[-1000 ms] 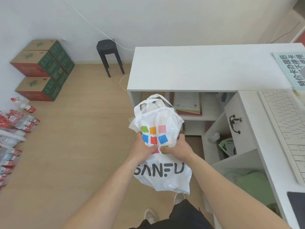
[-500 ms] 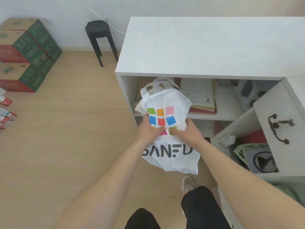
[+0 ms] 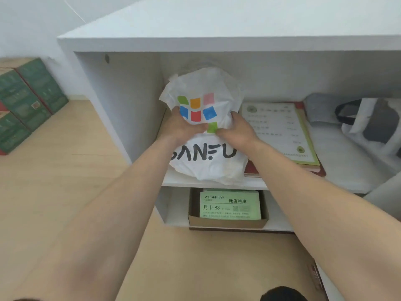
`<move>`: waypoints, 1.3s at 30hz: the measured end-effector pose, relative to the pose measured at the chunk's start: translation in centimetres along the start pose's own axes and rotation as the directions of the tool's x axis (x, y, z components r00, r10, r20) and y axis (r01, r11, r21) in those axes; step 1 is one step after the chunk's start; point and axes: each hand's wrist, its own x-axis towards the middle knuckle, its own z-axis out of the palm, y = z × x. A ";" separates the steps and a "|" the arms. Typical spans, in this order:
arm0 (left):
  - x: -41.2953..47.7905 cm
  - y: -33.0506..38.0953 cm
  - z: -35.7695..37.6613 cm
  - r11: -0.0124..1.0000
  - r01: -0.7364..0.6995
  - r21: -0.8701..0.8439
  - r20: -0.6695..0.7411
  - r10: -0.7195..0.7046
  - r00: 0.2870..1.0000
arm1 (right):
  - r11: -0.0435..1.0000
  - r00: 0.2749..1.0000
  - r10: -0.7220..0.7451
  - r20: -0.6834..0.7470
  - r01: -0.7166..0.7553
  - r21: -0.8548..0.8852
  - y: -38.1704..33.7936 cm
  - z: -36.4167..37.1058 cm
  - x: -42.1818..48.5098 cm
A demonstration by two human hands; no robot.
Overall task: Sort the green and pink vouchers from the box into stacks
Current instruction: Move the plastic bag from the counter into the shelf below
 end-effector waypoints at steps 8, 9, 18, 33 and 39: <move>3.4 -4.5 2.7 0.952 0.061 0.299 0.029 -0.073 0.997 | 0.946 1.000 0.014 -0.006 -0.015 -0.322 2.8 3.7 4.6; 3.6 -4.6 2.6 0.945 0.063 0.321 0.042 -0.080 0.996 | 0.941 1.000 0.012 -0.008 -0.014 -0.338 2.8 3.8 4.6; -2.0 -0.8 -0.9 0.861 0.027 0.507 -0.201 0.087 0.976 | 0.763 0.979 -0.139 -0.147 0.011 -0.646 -1.8 -0.3 -1.0; -22.1 -15.0 6.2 0.884 -0.049 0.465 0.088 0.009 0.996 | 0.682 0.994 0.077 -0.072 -0.106 -0.724 17.0 4.4 -19.6; -18.3 -18.9 10.9 0.846 0.053 0.531 0.123 -0.138 0.983 | 0.723 0.973 0.224 -0.050 -0.200 -0.662 23.6 5.7 -15.9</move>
